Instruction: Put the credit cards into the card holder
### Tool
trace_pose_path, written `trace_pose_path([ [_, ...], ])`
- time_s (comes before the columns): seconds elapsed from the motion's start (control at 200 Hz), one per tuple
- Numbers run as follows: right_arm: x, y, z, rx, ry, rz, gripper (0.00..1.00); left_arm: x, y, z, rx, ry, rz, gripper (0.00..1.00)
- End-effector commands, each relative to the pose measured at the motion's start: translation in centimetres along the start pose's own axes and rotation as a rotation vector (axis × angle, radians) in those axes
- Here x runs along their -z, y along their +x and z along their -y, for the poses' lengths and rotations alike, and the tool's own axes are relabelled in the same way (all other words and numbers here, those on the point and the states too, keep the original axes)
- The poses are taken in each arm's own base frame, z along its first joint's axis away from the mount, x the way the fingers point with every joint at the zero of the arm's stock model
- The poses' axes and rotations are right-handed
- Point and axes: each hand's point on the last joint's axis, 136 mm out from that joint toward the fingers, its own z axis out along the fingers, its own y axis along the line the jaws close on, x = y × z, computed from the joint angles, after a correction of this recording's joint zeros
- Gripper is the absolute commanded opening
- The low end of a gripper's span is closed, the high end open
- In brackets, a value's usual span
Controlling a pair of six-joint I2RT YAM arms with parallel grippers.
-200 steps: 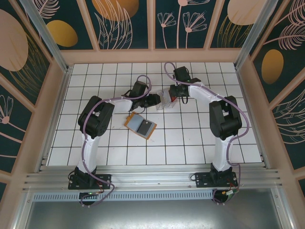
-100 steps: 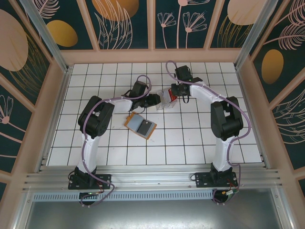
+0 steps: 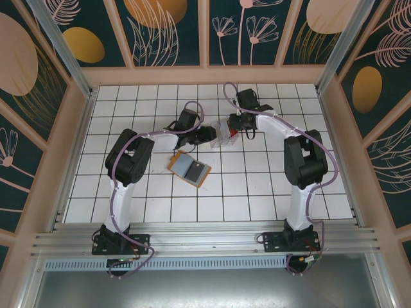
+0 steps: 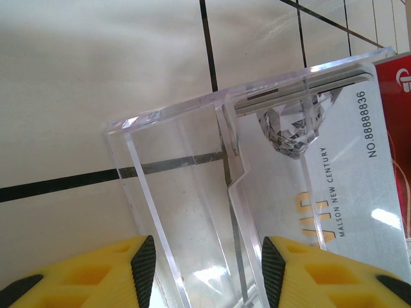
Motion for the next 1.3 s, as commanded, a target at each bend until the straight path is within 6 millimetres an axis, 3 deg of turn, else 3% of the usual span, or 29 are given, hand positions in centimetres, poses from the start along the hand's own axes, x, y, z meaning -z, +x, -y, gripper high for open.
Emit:
trace_pose_path([
  [0.0,0.2,0.4,0.1,-0.008,-0.009,-0.012,0.39,-1.1,2.3,-2.5,0.038,-0.055,-0.064,0.5],
  [0.46,-1.9,2.1,0.8,-0.004,0.029,-0.075,0.39,-1.1,2.4,-2.7,0.039,-0.058,-0.068,0.5],
  [0.951,0.9,0.1,1.3,-0.011,0.046,-0.01,0.35,-1.2,2.5,-2.7,0.043,-0.056,-0.069,0.5],
  [1.296,1.0,0.0,1.2,-0.012,0.041,-0.006,0.2,-1.2,2.3,-2.5,0.042,-0.051,-0.068,0.5],
])
